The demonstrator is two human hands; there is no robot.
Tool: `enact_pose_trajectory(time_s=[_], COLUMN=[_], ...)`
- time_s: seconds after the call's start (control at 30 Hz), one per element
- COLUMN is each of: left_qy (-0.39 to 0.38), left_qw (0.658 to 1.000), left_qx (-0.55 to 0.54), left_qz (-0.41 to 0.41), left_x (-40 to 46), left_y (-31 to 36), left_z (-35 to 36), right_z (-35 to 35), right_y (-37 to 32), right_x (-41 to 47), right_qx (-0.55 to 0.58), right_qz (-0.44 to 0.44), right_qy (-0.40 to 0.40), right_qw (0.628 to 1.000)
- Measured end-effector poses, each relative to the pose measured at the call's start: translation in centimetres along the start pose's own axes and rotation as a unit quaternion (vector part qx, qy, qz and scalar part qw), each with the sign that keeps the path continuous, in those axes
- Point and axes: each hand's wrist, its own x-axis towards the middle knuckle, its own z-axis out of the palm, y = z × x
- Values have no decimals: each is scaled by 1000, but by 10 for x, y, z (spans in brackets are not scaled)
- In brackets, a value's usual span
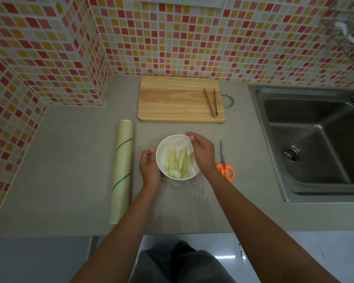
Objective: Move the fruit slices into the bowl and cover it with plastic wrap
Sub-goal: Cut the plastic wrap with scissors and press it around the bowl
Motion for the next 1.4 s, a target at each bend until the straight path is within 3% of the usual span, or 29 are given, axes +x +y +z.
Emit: enact_pose_trajectory(time_s=[0.37, 0.57, 0.9, 1.17, 1.4], left_qy=[20, 36, -30, -53, -68], left_qw=[993, 996, 999, 998, 991], left_qx=[51, 31, -36, -3, 92], left_qz=[103, 81, 24, 31, 75], left_x=[1, -4, -5, -7, 5], left_y=[3, 4, 13, 13, 17], left_z=[-1, -1, -3, -6, -12], right_z=[1, 2, 1, 0, -9], right_y=[5, 4, 2, -3, -13], right_x=[2, 1, 0, -2, 1], right_qx=[27, 42, 43, 81, 201], right_qz=[14, 17, 22, 50, 126], right_qy=[16, 20, 16, 17, -14], right_qw=[999, 999, 999, 995, 971])
